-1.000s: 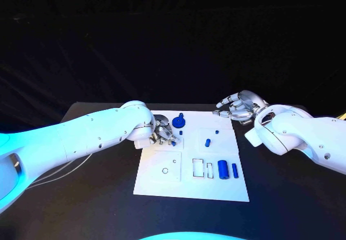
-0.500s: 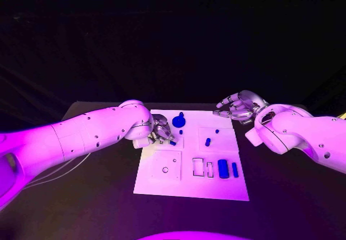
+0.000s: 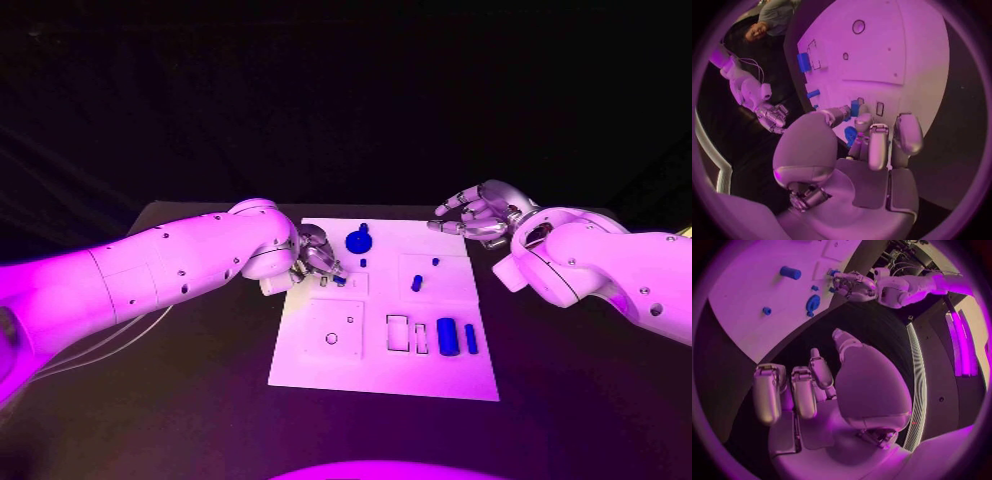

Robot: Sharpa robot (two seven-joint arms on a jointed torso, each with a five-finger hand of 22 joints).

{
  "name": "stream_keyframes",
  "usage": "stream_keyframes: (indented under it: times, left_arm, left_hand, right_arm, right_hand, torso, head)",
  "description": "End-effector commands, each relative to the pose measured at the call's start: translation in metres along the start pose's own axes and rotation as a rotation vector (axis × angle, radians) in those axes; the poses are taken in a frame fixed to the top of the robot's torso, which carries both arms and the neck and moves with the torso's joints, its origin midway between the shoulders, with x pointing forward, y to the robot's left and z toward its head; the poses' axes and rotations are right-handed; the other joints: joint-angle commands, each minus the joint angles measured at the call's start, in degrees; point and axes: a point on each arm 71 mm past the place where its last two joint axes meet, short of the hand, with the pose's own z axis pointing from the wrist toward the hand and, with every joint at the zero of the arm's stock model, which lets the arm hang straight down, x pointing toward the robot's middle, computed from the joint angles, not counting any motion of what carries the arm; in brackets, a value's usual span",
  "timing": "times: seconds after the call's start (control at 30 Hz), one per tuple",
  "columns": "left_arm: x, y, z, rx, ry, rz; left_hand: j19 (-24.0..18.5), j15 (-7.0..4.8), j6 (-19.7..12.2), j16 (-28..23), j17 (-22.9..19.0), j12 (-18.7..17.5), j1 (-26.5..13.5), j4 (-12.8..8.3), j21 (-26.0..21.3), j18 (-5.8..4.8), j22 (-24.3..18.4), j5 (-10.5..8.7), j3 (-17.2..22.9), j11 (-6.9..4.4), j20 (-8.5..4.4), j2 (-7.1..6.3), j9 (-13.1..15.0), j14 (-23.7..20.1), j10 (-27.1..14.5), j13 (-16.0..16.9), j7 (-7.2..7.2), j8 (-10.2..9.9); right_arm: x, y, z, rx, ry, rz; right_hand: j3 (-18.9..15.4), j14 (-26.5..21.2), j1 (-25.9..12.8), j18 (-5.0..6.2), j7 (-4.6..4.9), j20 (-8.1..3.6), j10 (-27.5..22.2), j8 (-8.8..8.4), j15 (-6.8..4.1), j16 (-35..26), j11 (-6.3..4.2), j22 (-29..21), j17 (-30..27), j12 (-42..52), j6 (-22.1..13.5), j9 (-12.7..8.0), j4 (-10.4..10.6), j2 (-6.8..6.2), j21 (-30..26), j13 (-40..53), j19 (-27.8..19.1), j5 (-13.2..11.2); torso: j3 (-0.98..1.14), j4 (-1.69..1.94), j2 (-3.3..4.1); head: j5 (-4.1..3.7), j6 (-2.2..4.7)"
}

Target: Assemble the parts on the task board

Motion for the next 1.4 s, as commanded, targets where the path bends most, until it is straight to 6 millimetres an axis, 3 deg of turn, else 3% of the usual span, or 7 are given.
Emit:
stream_keyframes:
  times: [0.03,1.4]
  left_arm:
    - [0.0008,-0.0031,-0.0008,0.006,-0.017,0.014]
    - [0.0049,-0.0051,0.0014,-0.015,-0.058,0.119]
  left_hand:
    - [2.32,-0.66,0.61,1.44,13.65,1.28,0.26,-2.76,0.91,-1.17,1.42,1.65,8.67,-1.38,-0.17,0.95,7.81,5.71,2.53,1.33,-2.04,4.87]
    - [2.88,-0.86,1.48,1.76,14.36,1.60,-1.10,-3.56,1.25,-1.32,2.16,1.66,10.00,-1.61,-0.33,0.80,8.46,6.05,3.37,1.69,-2.30,5.40]
  right_arm:
    - [0.0002,-0.0004,-0.0001,-0.001,0.003,-0.002]
    - [0.0013,-0.0018,0.0001,-0.001,0.007,-0.008]
  right_hand:
    - [-0.29,4.78,1.40,-0.42,-0.02,-0.18,-1.02,0.89,-0.35,-1.07,-0.15,11.23,11.49,-0.46,-0.11,0.10,1.18,0.56,-0.93,-0.24,2.84,0.93]
    - [-0.18,4.76,1.34,-0.38,-0.03,-0.20,-1.06,1.13,-0.36,-1.11,-0.16,11.13,11.43,-0.48,-0.20,0.12,1.36,0.51,-1.09,-0.29,2.79,0.94]
  torso:
    - [0.01,-0.04,0.01]
    - [-0.03,-0.10,0.03]
  head:
    - [0.14,-0.10]
    - [0.50,-1.02]
